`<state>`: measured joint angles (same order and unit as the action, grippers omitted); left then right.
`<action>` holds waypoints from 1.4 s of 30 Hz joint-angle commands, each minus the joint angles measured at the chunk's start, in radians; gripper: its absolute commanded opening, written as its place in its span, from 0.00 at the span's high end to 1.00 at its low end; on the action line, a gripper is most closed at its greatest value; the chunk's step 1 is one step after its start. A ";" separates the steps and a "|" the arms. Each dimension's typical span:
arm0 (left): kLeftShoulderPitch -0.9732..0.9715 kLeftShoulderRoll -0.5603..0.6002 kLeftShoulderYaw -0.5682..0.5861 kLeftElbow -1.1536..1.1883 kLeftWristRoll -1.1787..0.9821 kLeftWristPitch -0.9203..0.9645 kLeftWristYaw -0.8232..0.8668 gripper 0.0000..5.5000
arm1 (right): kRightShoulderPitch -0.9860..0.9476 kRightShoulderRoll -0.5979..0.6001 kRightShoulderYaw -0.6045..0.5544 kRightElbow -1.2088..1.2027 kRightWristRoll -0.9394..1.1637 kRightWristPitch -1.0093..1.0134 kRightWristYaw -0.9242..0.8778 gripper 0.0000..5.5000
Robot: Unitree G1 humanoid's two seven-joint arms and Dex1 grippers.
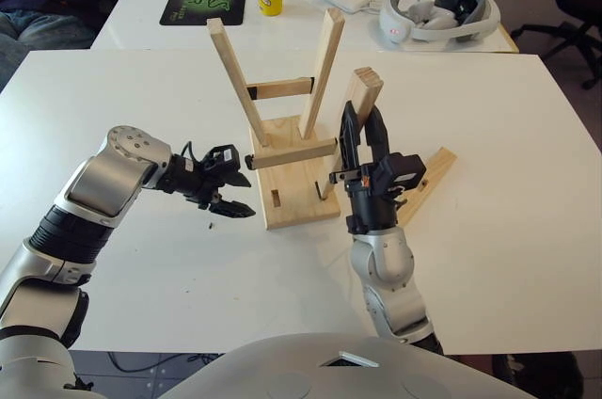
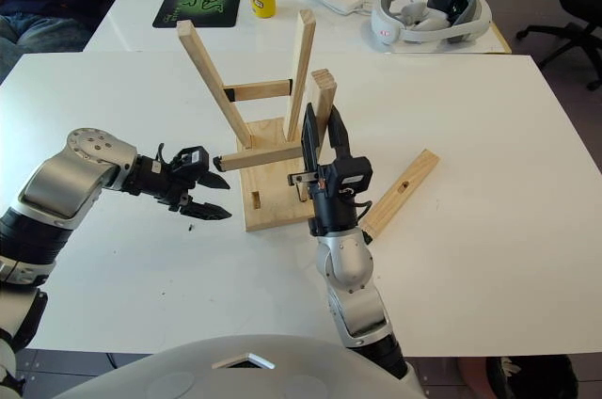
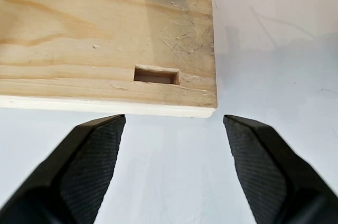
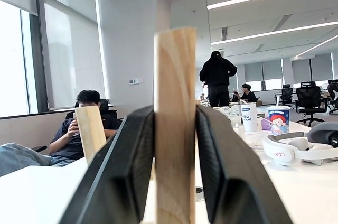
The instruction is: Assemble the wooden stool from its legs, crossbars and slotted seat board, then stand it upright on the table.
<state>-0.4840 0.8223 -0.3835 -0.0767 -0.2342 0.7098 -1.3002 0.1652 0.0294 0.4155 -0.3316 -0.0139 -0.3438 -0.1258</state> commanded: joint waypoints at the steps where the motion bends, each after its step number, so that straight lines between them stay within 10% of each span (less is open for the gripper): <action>1: -0.006 0.007 -0.002 0.001 0.004 -0.003 -0.007 0.37 | 0.030 0.042 0.011 0.061 0.008 -0.040 0.010 0.81; 42: 0.000 0.005 -0.002 -0.013 -0.002 0.011 -0.011 0.37 | -0.016 0.051 -0.081 -0.004 0.031 0.024 0.097 0.81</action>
<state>-0.4729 0.8223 -0.3830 -0.0952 -0.2362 0.7258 -1.3019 0.1497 0.0486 0.3294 -0.3398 0.0243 -0.3096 -0.0242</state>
